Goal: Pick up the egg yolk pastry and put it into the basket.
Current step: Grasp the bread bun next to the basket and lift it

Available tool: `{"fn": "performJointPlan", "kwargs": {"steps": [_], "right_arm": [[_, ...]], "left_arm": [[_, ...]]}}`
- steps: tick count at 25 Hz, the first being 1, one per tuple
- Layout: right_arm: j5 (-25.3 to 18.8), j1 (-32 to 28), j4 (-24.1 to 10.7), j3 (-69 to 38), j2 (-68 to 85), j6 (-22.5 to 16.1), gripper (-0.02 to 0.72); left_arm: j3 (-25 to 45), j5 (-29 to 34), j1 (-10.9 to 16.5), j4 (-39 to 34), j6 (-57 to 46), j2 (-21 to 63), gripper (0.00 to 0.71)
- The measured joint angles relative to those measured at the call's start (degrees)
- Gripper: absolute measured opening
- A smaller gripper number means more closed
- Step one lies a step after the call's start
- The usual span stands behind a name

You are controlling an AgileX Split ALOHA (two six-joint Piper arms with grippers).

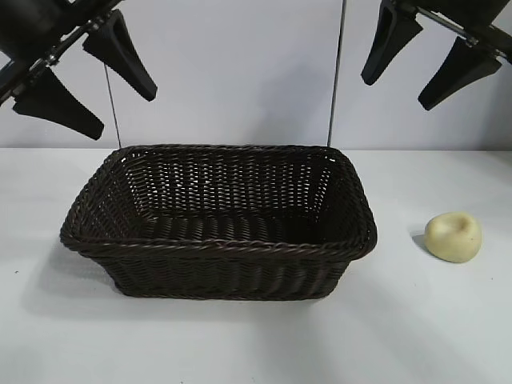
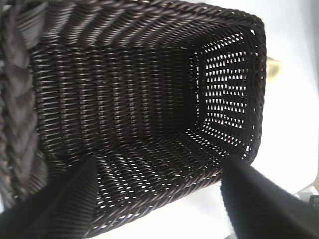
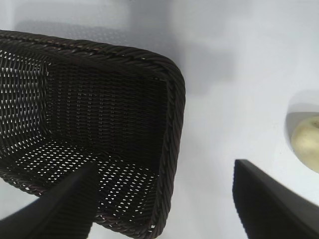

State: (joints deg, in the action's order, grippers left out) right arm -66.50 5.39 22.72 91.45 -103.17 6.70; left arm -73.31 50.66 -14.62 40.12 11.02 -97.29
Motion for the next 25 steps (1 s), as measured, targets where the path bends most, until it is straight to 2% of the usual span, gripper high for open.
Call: {"fn": "performJointPlan", "kwargs": {"steps": [17, 21, 25], "right_arm": [[-1.02, 0.00, -0.22, 0.00, 0.00, 0.00, 0.540], [-1.40, -1.41, -3.28, 0.00, 0.00, -0.06, 0.540], [-1.73, -4.87, -8.00, 0.00, 0.00, -1.35, 0.540]], "left_arm": [[0.00, 0.36, 0.00, 0.42, 0.00, -2.95, 0.507], [0.00, 0.79, 0.00, 0.42, 0.00, -2.95, 0.507], [0.00, 1.05, 0.00, 0.42, 0.00, -2.95, 0.507]]}}
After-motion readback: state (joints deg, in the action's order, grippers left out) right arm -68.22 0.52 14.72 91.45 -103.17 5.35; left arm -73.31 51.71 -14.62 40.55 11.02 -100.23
